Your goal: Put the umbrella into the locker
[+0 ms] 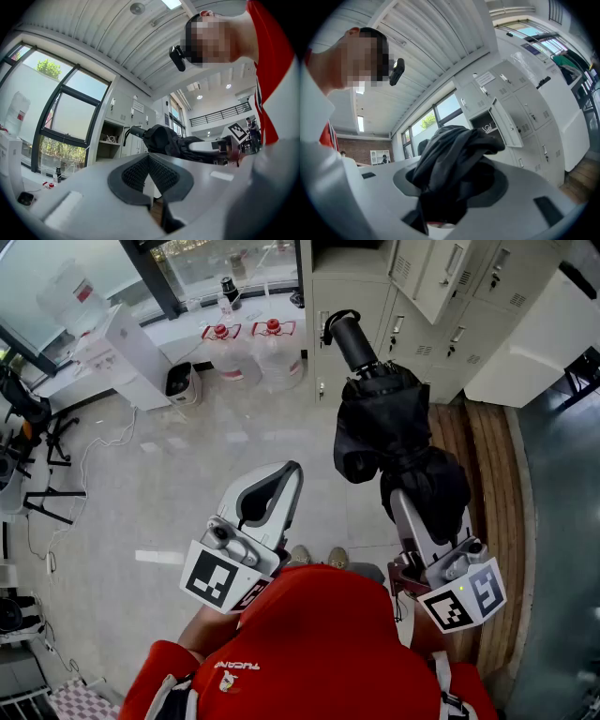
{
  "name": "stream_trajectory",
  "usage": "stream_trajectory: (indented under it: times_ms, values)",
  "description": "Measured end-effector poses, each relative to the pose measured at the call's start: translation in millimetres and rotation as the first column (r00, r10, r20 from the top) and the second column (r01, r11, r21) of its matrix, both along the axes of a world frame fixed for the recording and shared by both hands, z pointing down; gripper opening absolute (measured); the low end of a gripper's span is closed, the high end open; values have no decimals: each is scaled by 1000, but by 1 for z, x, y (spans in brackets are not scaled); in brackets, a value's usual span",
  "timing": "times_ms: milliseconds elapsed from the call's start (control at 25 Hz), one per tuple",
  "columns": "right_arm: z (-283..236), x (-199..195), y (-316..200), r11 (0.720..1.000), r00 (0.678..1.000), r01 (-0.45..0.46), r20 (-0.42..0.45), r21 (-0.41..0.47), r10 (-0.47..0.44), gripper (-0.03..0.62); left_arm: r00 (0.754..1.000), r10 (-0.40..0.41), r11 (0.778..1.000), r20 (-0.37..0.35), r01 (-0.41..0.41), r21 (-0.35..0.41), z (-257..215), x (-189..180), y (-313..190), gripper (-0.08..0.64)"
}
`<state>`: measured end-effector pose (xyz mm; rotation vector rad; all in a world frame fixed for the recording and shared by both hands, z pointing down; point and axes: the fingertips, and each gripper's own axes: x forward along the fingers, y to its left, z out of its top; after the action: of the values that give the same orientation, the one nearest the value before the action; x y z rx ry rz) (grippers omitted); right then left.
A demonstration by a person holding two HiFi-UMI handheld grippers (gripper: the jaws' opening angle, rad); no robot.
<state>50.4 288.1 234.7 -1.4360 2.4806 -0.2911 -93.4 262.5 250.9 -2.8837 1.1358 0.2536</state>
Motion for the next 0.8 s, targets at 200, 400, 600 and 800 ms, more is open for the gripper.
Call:
stream_trajectory:
  times_ms: [200,400,600,800]
  values:
    - [0,0,-1,1000,1000,1,-5,-5,-1,227,1000,5,1000,5,-5,-4,-1,3,-1,5]
    - [3,7,-4,1000,1000,-4,-3,-15,4,227,1000,17,1000,11,-17,-15,3,13,-4,5]
    - [7,19,-8,999,999,-8,34,-31,9,227,1000,17,999,20,-16,-28,8,21,-7,5]
    - [10,30,-12,999,999,-10,44,-36,12,227,1000,-2,1000,27,3,-29,10,26,-10,5]
